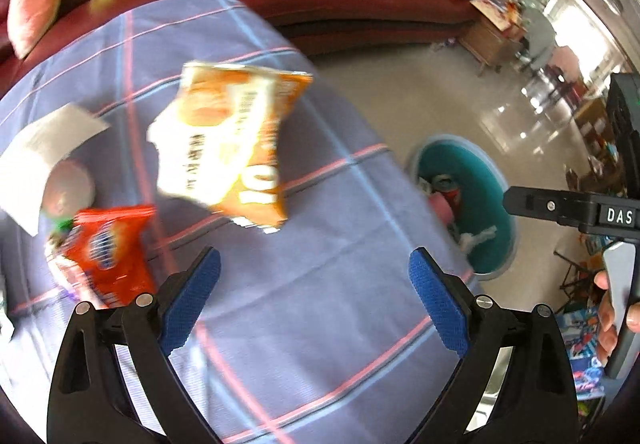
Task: Collect trash
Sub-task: 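Grasp the orange Ovaltine snack pack with the left tool while the right grasps the yellow snack bag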
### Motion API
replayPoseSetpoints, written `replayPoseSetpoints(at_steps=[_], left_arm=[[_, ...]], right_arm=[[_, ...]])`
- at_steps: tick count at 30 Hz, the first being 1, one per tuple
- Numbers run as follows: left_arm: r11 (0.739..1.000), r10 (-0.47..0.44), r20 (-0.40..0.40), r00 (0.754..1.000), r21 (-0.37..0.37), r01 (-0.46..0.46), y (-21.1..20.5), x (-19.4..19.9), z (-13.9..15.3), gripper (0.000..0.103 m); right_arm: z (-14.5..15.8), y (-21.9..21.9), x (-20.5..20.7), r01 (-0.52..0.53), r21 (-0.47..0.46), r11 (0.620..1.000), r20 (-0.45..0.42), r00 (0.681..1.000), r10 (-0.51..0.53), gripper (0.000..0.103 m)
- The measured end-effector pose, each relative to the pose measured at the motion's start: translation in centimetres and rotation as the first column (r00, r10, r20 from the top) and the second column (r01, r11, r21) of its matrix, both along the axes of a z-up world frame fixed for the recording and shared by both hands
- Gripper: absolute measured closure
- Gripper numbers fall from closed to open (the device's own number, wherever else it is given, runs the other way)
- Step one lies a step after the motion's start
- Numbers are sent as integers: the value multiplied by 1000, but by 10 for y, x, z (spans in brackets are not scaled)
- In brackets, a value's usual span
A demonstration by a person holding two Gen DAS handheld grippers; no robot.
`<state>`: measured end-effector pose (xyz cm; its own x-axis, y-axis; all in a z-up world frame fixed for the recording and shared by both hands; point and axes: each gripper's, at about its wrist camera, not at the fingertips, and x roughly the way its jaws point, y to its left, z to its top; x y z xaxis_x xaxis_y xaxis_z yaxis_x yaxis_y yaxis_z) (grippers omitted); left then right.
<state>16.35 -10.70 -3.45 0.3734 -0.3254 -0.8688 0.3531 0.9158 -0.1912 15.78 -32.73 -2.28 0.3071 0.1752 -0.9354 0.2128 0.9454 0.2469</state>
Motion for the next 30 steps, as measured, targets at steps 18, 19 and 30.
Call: replayPoseSetpoints(at_steps=[18, 19, 30], left_arm=[[986, 159, 12, 987, -60, -158, 118, -12, 4, 8], [985, 163, 21, 986, -60, -162, 120, -14, 4, 8], [983, 182, 24, 983, -13, -181, 127, -8, -13, 27]], right_arm=[[7, 107, 13, -152, -33, 988, 8, 988, 152, 12], [7, 110, 13, -155, -34, 987, 11, 988, 155, 12], [-3, 143, 27, -177, -9, 984, 1, 984, 177, 12]])
